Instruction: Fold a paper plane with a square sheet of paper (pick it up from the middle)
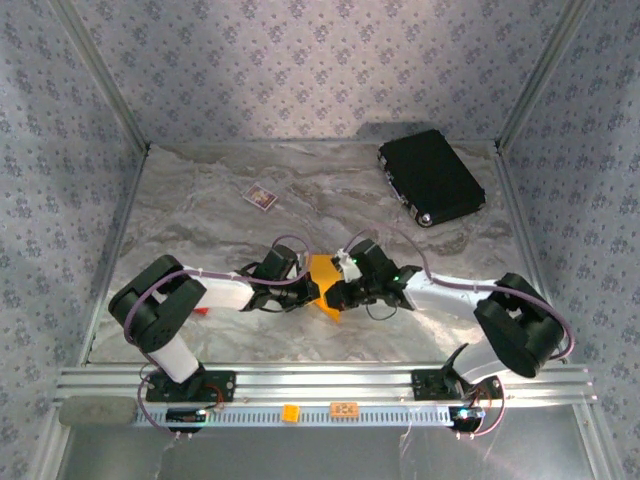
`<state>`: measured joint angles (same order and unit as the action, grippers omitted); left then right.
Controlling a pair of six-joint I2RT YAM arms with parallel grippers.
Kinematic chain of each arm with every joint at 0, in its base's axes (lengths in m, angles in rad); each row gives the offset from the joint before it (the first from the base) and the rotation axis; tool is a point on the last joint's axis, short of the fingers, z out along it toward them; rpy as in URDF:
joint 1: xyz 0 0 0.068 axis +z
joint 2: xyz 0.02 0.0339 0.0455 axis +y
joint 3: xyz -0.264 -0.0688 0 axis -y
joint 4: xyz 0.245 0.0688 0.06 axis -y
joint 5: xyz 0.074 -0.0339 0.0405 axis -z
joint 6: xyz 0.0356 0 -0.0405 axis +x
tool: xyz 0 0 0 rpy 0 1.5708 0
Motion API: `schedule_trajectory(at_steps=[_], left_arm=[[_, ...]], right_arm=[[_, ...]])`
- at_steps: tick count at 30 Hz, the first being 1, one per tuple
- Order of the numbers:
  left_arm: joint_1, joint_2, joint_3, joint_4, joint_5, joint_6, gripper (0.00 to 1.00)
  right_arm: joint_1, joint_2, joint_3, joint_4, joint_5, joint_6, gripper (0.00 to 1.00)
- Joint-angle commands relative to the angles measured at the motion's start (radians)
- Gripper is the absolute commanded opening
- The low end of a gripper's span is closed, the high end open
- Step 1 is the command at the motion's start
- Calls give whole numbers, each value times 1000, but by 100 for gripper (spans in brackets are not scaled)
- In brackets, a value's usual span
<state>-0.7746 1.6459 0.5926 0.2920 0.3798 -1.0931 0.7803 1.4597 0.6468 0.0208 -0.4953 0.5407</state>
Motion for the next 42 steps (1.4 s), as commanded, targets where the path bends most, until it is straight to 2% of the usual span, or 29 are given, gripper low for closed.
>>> schedule_trajectory(at_steps=[1,10,17,35,42], left_arm=[[-4,9,-18,-34,-42,10,0],[-4,9,-17,-35,-42,8,0],[-5,9,-17,-40,-44,11,0],[-4,18,-17,-48,-51,12,0],[-4,19,-13,-48,-48,13,0]], right_arm=[[23,35,25,-21,-21,21,4],[75,121,107,-89,33,-13,4],[71,179,80,-98,67,-15,4],[36,90,-58,-10,-44,52,8],[36,39,25,-95,-24,43,9]])
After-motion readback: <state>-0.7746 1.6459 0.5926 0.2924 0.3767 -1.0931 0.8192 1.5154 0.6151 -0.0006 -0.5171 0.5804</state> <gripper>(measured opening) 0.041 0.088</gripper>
